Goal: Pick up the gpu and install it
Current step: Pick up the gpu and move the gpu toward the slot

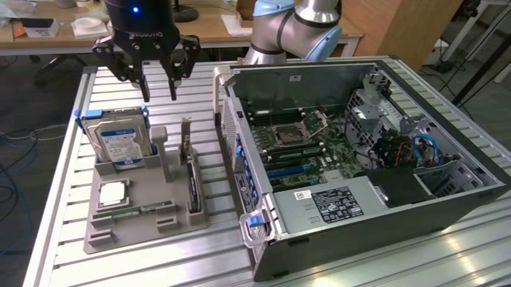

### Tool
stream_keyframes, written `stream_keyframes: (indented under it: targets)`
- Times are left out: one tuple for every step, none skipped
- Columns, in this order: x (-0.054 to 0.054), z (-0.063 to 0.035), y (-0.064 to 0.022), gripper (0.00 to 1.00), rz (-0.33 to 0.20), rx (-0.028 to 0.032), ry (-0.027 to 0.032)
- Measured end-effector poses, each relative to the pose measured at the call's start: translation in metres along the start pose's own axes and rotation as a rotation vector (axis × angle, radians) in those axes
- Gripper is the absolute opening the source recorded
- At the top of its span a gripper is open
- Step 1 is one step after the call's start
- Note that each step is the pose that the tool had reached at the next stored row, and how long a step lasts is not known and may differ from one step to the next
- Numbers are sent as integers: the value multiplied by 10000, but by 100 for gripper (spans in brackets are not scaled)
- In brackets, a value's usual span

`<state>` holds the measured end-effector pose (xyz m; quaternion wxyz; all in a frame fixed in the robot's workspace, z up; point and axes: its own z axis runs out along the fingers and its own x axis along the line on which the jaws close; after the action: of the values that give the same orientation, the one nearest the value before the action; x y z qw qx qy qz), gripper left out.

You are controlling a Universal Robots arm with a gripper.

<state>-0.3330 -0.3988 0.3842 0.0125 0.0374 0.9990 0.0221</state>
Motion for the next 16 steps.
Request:
stream_keyframes:
  targets:
    - [0, 3, 0, 47, 0, 0, -1]
    - [0, 5, 0, 47, 0, 1, 0]
    - [0, 8, 0, 47, 0, 0, -1]
    - [0, 10, 0, 47, 0, 0, 0]
    - [0, 13, -1, 47, 0, 0, 0]
    - [0, 15, -1, 47, 0, 0, 0]
    - [1, 17, -1, 47, 0, 1, 0]
    - [1, 20, -1, 47, 0, 0, 0]
    - [0, 22, -1, 47, 0, 1, 0]
    - [1, 24, -1, 47, -1, 0, 0]
    - [1, 26, -1, 47, 0, 1, 0]
    - [1, 29, -1, 47, 0, 1, 0]
    - [1, 31, -1, 47, 0, 0, 0]
    - [1, 33, -2, 47, 0, 0, 0]
    - [1, 35, -2, 47, 0, 1, 0]
    - [1, 38, -2, 47, 0, 0, 0]
